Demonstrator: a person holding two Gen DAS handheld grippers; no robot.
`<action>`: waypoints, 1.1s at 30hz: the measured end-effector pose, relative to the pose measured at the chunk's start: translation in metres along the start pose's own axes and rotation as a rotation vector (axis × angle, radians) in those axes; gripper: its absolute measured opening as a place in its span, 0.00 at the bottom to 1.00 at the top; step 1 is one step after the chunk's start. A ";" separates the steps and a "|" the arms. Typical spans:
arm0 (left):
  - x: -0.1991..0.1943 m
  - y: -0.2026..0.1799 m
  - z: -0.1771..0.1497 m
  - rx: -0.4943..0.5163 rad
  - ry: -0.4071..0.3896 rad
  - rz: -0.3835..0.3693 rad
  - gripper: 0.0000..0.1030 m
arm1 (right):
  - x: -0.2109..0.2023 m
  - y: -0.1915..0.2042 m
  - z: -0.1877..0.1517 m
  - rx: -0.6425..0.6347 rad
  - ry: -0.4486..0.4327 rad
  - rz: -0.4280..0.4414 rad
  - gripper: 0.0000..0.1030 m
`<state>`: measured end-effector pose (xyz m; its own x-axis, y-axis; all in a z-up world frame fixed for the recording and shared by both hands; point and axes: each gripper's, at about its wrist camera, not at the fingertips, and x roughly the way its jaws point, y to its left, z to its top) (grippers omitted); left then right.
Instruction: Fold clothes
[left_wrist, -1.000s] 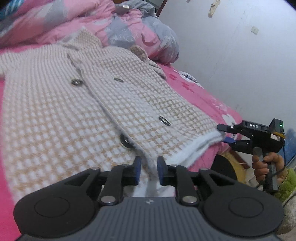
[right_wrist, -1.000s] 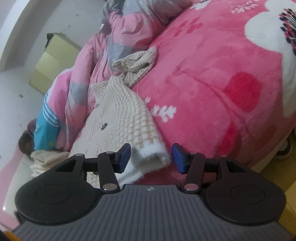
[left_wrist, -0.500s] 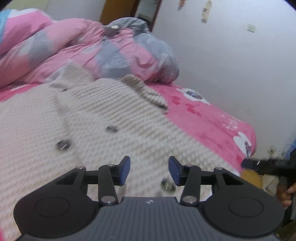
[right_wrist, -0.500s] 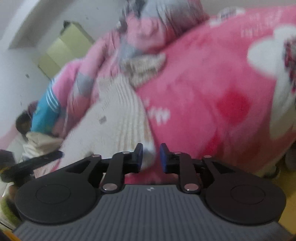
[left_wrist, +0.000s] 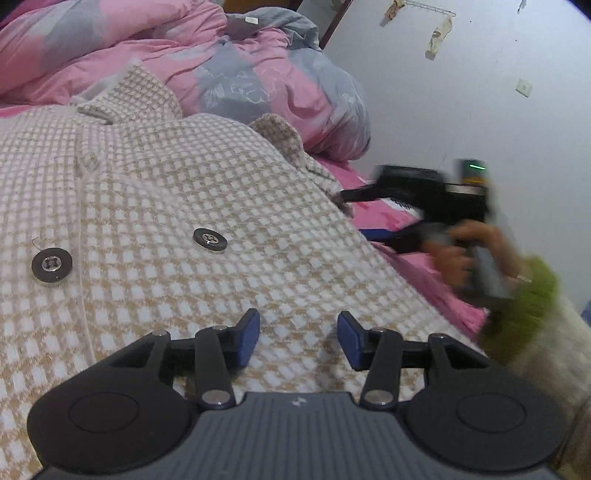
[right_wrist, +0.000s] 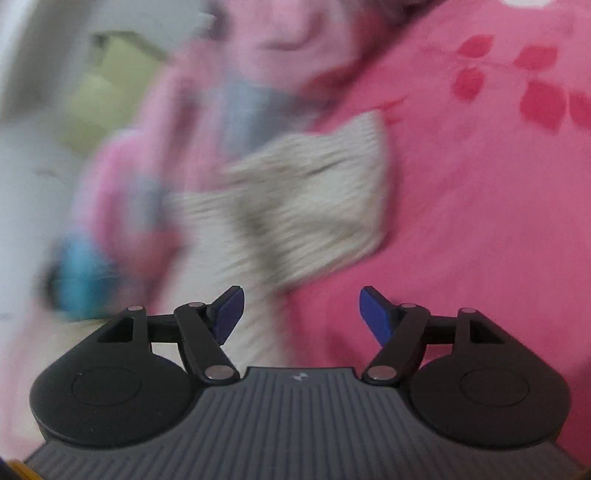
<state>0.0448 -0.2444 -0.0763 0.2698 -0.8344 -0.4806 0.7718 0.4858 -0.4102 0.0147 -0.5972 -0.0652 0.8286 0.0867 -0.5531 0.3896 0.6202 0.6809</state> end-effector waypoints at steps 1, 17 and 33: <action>0.000 -0.001 -0.001 0.004 -0.005 0.004 0.47 | 0.016 0.000 0.006 -0.018 -0.012 -0.033 0.67; -0.002 0.005 0.000 -0.033 -0.015 0.029 0.46 | 0.000 0.016 0.137 -0.231 -0.345 -0.048 0.06; -0.010 0.010 -0.001 -0.037 -0.011 0.052 0.45 | 0.017 -0.093 0.153 -0.031 -0.270 -0.226 0.54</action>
<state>0.0487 -0.2308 -0.0760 0.3158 -0.8104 -0.4935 0.7347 0.5380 -0.4132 0.0536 -0.7726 -0.0646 0.8008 -0.2627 -0.5382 0.5664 0.6241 0.5382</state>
